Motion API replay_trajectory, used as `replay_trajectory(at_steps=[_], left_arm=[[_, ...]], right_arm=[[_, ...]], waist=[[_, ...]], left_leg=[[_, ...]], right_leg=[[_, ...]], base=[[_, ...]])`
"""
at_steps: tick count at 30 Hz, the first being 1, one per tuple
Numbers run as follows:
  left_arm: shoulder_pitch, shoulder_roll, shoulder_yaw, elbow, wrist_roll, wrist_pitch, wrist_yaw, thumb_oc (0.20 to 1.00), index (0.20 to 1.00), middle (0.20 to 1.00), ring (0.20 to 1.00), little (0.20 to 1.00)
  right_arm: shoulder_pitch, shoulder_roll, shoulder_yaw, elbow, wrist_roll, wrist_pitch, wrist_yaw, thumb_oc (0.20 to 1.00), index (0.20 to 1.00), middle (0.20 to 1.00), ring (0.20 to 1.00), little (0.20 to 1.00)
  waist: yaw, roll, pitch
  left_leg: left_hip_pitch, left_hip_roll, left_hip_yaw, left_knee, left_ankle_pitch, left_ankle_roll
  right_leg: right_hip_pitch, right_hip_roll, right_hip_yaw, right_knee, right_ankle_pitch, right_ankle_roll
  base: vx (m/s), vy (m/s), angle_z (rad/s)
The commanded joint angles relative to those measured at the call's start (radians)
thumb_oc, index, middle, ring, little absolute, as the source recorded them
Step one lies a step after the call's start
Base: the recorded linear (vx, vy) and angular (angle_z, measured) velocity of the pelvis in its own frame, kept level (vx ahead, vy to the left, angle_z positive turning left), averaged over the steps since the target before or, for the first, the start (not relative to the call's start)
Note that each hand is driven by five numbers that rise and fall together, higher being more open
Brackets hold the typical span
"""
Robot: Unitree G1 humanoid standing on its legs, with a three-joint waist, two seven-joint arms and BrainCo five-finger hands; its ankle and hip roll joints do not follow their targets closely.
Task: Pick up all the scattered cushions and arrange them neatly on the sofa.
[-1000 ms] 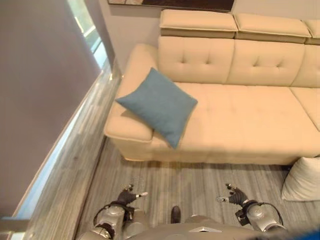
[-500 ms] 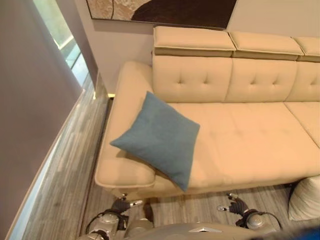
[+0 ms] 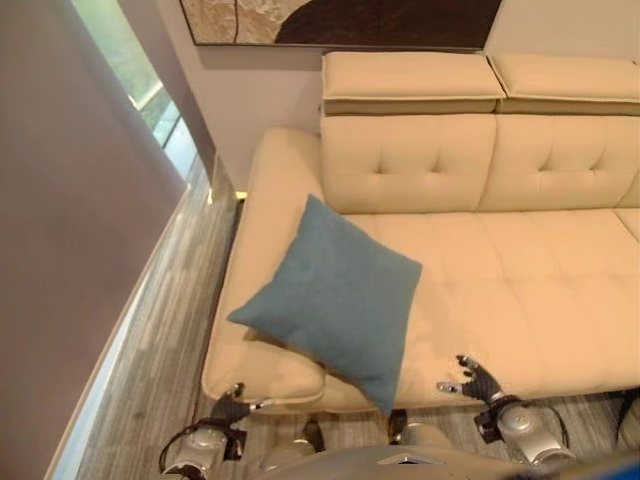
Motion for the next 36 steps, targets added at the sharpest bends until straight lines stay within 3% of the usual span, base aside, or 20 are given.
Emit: replay_trajectory(at_steps=[1, 2, 5, 7, 10, 14, 22, 26, 28, 36], left_arm=[[-0.063, 0.071, 0.088, -0.134, 0.037, -0.069, 0.051, 1.000, 1.000, 1.000, 1.000, 1.000], [-0.062, 0.072, 0.089, -0.135, 0.037, -0.069, 0.051, 1.000, 1.000, 1.000, 1.000, 1.000], [-0.010, 0.126, 0.151, -0.411, 0.055, -0.058, 0.076, 1.000, 1.000, 1.000, 1.000, 1.000], [0.005, 0.140, 0.164, -0.484, 0.070, -0.050, 0.075, 1.000, 1.000, 1.000, 1.000, 1.000], [0.020, 0.192, 0.207, -0.692, 0.212, -0.008, 0.064, 1.000, 1.000, 1.000, 1.000, 1.000], [-0.022, 0.213, 0.208, -0.772, 0.291, 0.002, 0.082, 1.000, 1.000, 1.000, 1.000, 1.000], [-0.315, 0.209, -0.006, -0.672, 0.448, 0.025, 0.138, 1.000, 1.000, 1.000, 1.000, 1.000], [-0.453, 0.163, -0.102, -0.551, 0.430, 0.032, 0.168, 1.000, 1.000, 1.000, 1.000, 1.000], [-0.529, 0.145, -0.152, -0.475, 0.417, 0.041, 0.179, 1.000, 1.000, 1.000, 1.000, 1.000], [-0.696, 0.171, -0.231, -0.345, 0.484, 0.076, 0.239, 1.000, 1.000, 1.000, 1.000, 1.000]], right_arm=[[-0.013, -0.038, -0.001, -0.056, 0.012, -0.039, -0.013, 1.000, 1.000, 1.000, 1.000, 1.000], [-0.013, -0.038, -0.001, -0.057, 0.012, -0.038, -0.013, 1.000, 1.000, 1.000, 1.000, 1.000], [0.011, -0.043, -0.027, -0.110, -0.001, -0.027, -0.010, 1.000, 1.000, 1.000, 1.000, 1.000], [0.013, -0.044, -0.033, -0.123, -0.007, -0.020, -0.008, 1.000, 1.000, 1.000, 1.000, 1.000], [0.012, -0.043, -0.056, -0.173, -0.048, 0.006, 0.002, 1.000, 1.000, 1.000, 1.000, 1.000], [0.002, -0.035, -0.055, -0.175, -0.067, 0.013, 0.000, 1.000, 1.000, 1.000, 1.000, 1.000], [-0.096, 0.011, -0.003, -0.088, 0.005, 0.014, -0.003, 1.000, 1.000, 1.000, 1.000, 1.000], [-0.198, 0.028, 0.010, -0.026, 0.108, -0.002, -0.026, 1.000, 1.000, 1.000, 1.000, 1.000], [-0.266, 0.039, 0.024, -0.008, 0.144, -0.007, -0.047, 1.000, 1.000, 1.000, 1.000, 1.000], [-0.387, 0.067, 0.061, 0.040, 0.215, -0.040, -0.091, 1.000, 1.000, 1.000, 1.000, 1.000]], waist=[[-0.006, -0.033, -0.009], [-0.006, -0.034, -0.009], [0.004, -0.023, -0.011], [0.007, -0.021, -0.011], [0.013, -0.007, -0.013], [0.013, 0.000, -0.010], [-0.015, 0.026, 0.026], [-0.038, 0.055, 0.079], [-0.047, 0.068, 0.107], [-0.040, 0.057, 0.141]], left_leg=[[-0.005, -0.020, -0.013, 0.028, -0.037, -0.055], [-0.004, -0.020, -0.013, 0.028, -0.037, -0.055], [0.011, -0.020, -0.020, 0.014, -0.039, -0.058], [0.014, -0.020, -0.021, 0.012, -0.040, -0.057], [0.029, -0.024, -0.025, 0.003, -0.050, -0.058], [0.034, -0.027, -0.026, 0.003, -0.059, -0.059], [0.006, -0.037, -0.019, 0.003, -0.064, -0.055], [-0.058, -0.044, -0.003, 0.011, -0.051, -0.049], [-0.151, -0.045, 0.016, 0.040, -0.045, -0.045], [-0.347, -0.028, 0.037, 0.136, -0.041, -0.042]], right_leg=[[0.066, -0.038, -0.011, -0.007, -0.014, 0.077], [0.067, -0.038, -0.011, -0.008, -0.014, 0.077], [0.095, -0.036, -0.026, -0.030, -0.022, 0.078], [0.102, -0.036, -0.029, -0.034, -0.023, 0.077], [0.123, -0.040, -0.034, -0.047, -0.033, 0.078], [0.133, -0.043, -0.040, -0.049, -0.037, 0.080], [0.086, -0.055, -0.029, -0.030, -0.039, 0.083], [-0.005, -0.060, 0.005, 0.000, -0.029, 0.082], [-0.111, -0.060, 0.038, 0.027, -0.014, 0.079], [-0.289, -0.067, 0.079, 0.075, 0.015, 0.075]], base=[[0.05, -0.027, 0.00], [0.05, -0.024, 0.07], [0.05, -0.029, 0.08], [0.03, -0.010, 0.05], [0.06, -0.009, 0.03], [0.04, -0.007, 0.06], [-0.02, 0.005, 0.03], [-0.17, 0.069, -0.11], [-0.25, 0.066, -0.33], [-0.09, 0.023, -0.21]])
